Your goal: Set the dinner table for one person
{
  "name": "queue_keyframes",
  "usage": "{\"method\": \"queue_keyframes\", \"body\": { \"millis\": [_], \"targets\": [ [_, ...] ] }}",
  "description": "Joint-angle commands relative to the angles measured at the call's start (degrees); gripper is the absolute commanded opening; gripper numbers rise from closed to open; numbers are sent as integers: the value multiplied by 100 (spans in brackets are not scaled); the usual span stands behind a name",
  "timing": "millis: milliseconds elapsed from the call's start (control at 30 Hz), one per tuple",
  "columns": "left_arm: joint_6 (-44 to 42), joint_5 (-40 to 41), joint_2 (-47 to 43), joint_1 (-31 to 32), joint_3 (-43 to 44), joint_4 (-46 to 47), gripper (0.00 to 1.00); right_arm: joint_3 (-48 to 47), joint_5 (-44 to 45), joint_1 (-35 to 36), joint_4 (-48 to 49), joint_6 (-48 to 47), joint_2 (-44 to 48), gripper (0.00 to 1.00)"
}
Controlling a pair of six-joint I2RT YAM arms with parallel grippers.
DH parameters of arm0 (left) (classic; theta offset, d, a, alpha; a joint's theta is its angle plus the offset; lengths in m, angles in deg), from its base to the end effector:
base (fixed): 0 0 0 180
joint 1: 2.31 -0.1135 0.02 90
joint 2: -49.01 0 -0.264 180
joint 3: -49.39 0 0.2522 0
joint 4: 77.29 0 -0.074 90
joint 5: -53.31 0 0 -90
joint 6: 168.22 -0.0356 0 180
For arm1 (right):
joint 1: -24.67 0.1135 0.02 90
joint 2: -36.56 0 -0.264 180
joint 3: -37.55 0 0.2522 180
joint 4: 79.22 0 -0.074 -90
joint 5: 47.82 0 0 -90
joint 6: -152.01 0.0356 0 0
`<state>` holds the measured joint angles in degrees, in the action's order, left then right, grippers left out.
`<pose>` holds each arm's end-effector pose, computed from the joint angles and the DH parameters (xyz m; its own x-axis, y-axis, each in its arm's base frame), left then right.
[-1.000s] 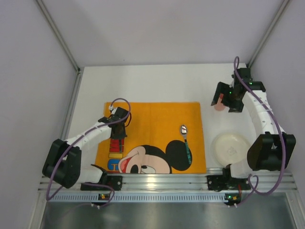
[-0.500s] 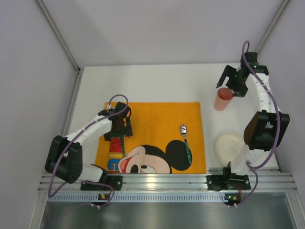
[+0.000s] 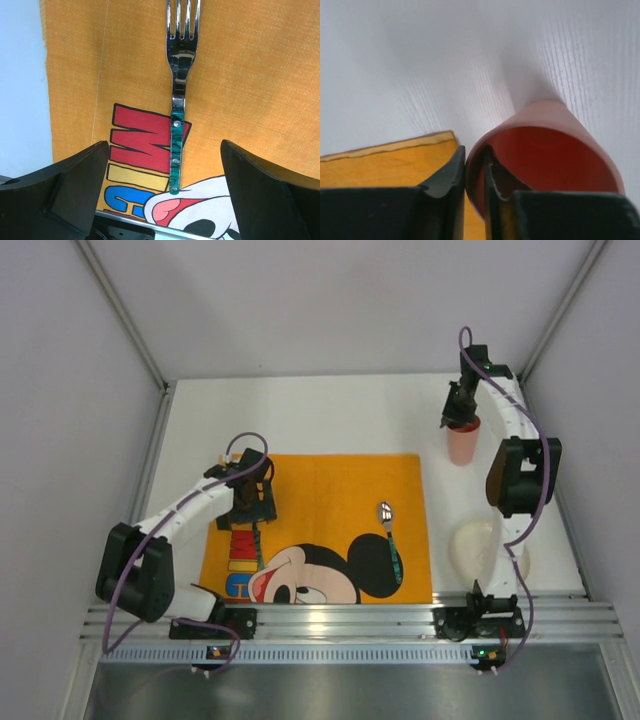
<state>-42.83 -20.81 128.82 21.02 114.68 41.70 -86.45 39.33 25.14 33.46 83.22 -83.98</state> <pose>0.2284 -0.0879 0.2053 -0.9091 -0.2146 -0.3571 -0.2556 0.9642 0.0713 0.4541 0.0055 0.2577 -0.8478 0.3544 -0.3946 0.2967 0.9336 0.2010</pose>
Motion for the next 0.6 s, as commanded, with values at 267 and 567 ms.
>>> {"method": "queue_keyframes", "body": {
  "millis": [267, 567],
  "targets": [
    [-393, 12, 184, -189, 401, 197, 98, -1035, 1068, 901, -796, -276, 372, 0],
    [-543, -59, 342, -189, 560, 339, 97, -649, 892, 2035, -1121, 85, 935, 0]
  ]
}}
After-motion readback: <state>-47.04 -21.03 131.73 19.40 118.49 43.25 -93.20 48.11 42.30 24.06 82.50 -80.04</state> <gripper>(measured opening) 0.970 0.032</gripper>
